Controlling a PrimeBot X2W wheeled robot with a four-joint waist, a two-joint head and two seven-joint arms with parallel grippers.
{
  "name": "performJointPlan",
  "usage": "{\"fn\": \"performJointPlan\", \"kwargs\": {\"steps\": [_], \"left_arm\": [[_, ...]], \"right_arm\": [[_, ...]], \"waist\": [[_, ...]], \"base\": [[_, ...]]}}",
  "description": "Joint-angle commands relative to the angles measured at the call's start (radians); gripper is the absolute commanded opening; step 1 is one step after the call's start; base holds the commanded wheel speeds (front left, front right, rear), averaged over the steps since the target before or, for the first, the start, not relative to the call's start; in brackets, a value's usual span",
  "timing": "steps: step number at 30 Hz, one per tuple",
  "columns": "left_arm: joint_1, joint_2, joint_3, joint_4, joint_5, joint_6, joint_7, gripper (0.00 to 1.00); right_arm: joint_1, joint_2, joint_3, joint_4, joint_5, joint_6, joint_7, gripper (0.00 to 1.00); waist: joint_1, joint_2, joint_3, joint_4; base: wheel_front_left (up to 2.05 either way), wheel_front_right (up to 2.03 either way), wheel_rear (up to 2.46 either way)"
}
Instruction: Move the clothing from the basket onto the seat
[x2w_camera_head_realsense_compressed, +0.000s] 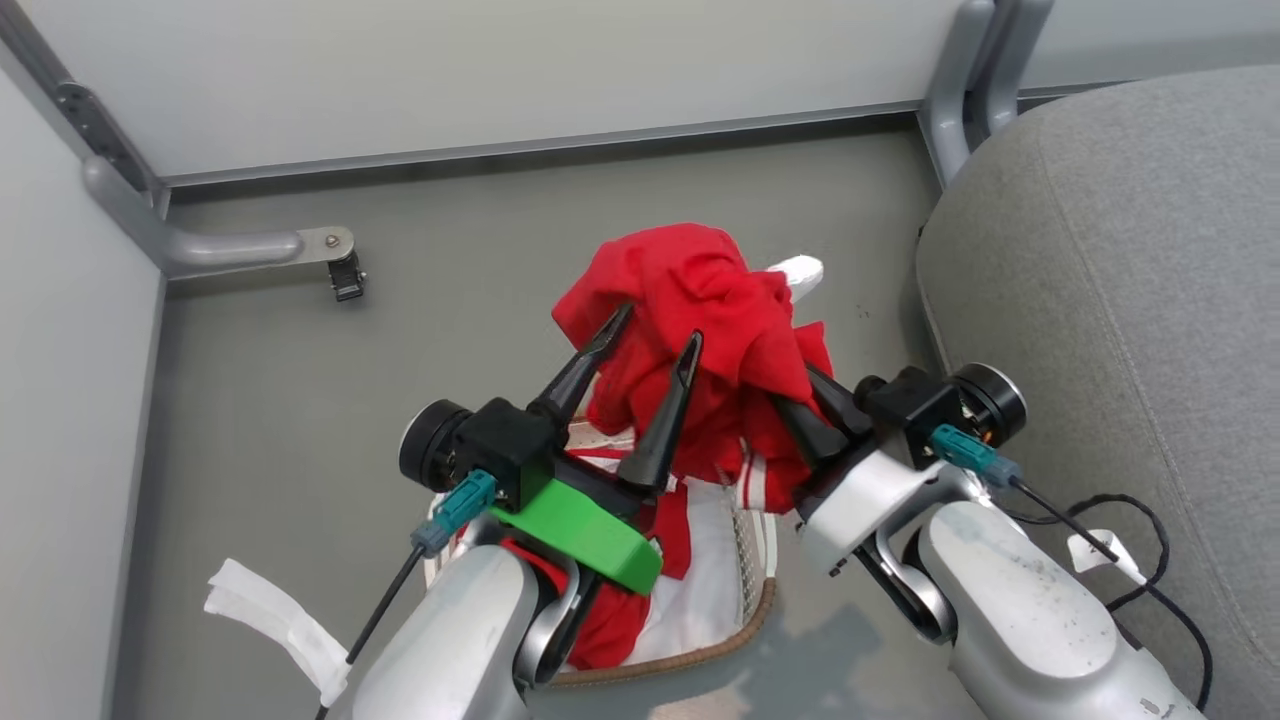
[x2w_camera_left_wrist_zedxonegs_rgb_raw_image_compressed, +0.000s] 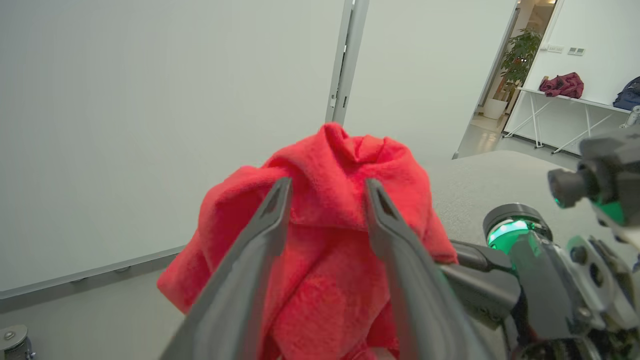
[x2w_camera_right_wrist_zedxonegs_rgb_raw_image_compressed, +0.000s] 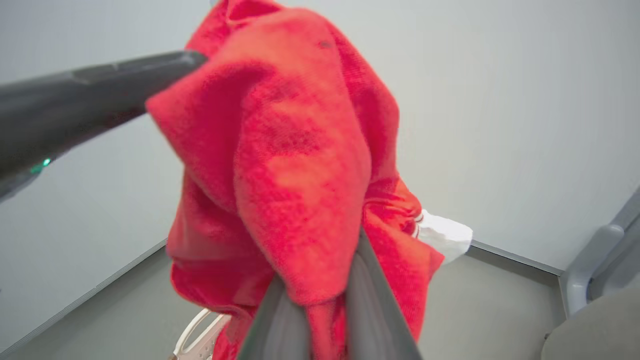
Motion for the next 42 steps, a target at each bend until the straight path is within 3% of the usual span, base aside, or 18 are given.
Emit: {"fn": "performJointPlan", "kwargs": {"steps": [1,10,29,42], "left_arm": [[0.013,0.003,0.004,0.004,0.027,-0.003,0.0,1.0],[0.04,0.004,0.037,0.016,0.159,-0.007,0.0,1.0],[0.08,0.037,0.03,0.013,0.182,-0.007,0.0,1.0],[0.029,0.044,-0.051,0.037,0.156,-0.007,0.0,1.0]], "right_arm": [[0.02,-0.008,-0.022,-0.016,0.003,-0.001,-0.002,0.0],[0.09,-0.004,-0.137,-0.085,0.014,-0.001,-0.002,0.0],[0.163,0.017,-0.23,-0.121,0.023,-0.001,-0.002,0.0],[0.147,-0.022,-0.373,-0.115,-0.03,-0.001,-0.002,0.0]], "waist": [[0.0,0.0,0.006,-0.043],[0.0,0.0,0.025,-0.197],[0.0,0.0,0.037,-0.512],[0.0,0.0,0.096,-0.539]], "base": [[0.0,0.0,0.0],[0.0,0.0,0.0],[0.0,0.0,0.0],[0.0,0.0,0.0]]}}
